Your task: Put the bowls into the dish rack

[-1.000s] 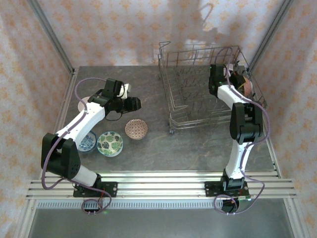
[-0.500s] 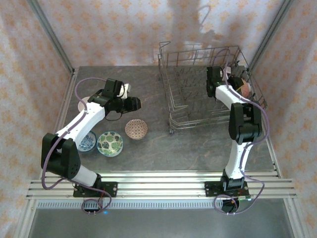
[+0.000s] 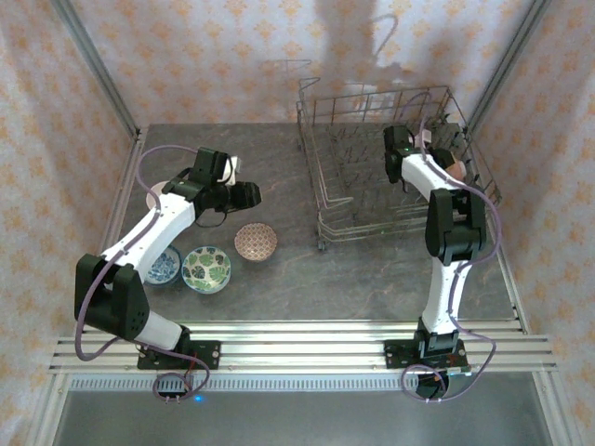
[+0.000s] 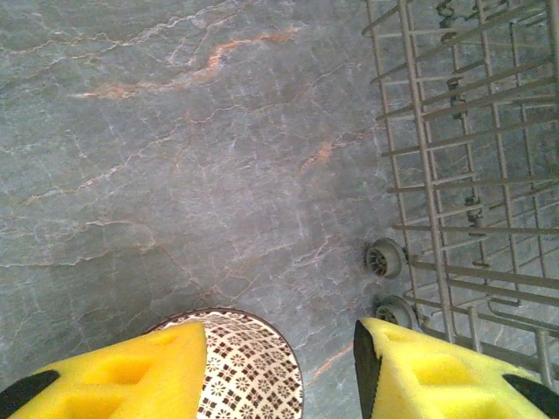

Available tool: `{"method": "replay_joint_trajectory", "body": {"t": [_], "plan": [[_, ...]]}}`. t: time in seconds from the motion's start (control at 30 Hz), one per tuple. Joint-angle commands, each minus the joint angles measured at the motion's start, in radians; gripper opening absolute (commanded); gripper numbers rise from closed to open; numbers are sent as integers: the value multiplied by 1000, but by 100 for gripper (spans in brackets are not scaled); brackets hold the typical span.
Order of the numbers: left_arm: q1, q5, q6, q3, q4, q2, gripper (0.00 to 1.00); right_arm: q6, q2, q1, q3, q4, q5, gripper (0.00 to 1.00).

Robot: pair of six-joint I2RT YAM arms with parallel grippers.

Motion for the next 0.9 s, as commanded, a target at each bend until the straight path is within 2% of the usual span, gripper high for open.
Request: {"method": "replay_joint_trajectory", "body": {"t": [0.0, 0.17, 0.37, 0.43, 0.57, 0.77, 0.87], "plan": [[-5, -40, -5, -15, -47, -37, 49, 90, 4, 3, 40, -92, -2, 34], [-5, -46, -23, -25, -62, -54, 49, 131, -10, -5, 50, -132, -33, 45], [-5, -76, -38, -41, -103, -90, 51, 180, -104, -9, 45, -178, -95, 72], [-4, -109, -49, -42, -137, -98, 53, 188, -140, -9, 38, -194, -119, 78], [-5, -161, -78, -53, -187, -126, 60, 206, -209, -10, -1, -206, -162, 99], [-5, -225, -123, -94, -228, -167, 64, 260, -290, -16, -57, -235, -263, 99], [-6, -221, -123, -113, -229, -167, 66, 307, -330, -15, -58, -272, -304, 99]]}}
